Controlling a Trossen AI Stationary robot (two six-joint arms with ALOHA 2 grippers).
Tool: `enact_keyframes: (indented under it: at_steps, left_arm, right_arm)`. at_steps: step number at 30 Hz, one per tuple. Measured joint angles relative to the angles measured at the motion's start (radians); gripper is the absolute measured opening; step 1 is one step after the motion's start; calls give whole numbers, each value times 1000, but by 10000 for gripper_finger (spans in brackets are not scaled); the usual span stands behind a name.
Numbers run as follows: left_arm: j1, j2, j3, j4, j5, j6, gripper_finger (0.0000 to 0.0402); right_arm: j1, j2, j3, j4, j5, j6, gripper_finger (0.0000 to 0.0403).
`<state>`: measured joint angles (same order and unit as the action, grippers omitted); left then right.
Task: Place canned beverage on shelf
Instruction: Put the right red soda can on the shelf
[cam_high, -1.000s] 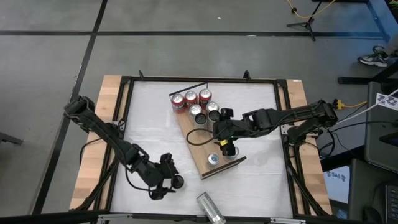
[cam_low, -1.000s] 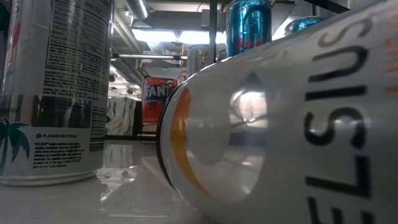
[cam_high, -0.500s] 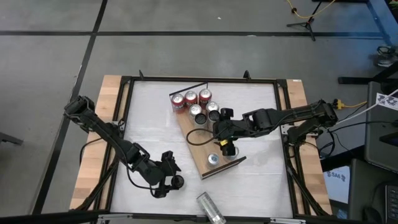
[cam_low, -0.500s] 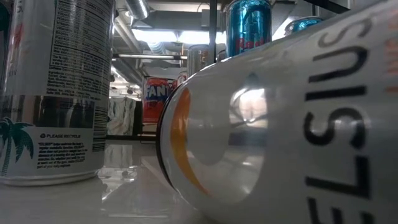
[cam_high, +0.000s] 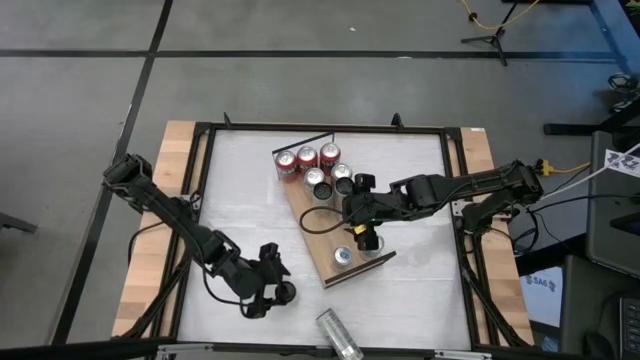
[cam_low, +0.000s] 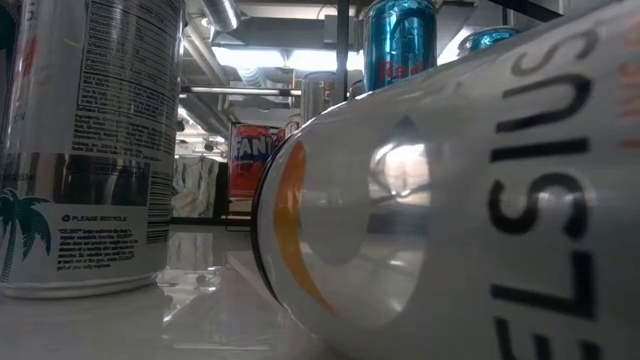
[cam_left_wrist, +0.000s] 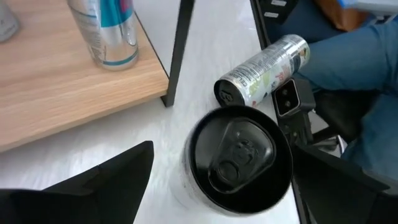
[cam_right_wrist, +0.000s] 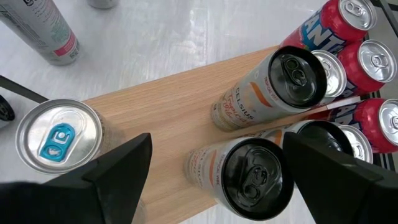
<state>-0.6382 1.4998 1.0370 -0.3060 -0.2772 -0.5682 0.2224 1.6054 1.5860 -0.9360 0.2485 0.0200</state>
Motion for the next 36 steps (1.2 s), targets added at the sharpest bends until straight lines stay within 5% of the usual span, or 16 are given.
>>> enact_keyframes:
  at_steps: [36]
  left_arm:
    - [-17, 91, 0, 66, -32, 133, 349]
  right_arm:
    - [0, 0, 0, 1, 0, 0, 358]
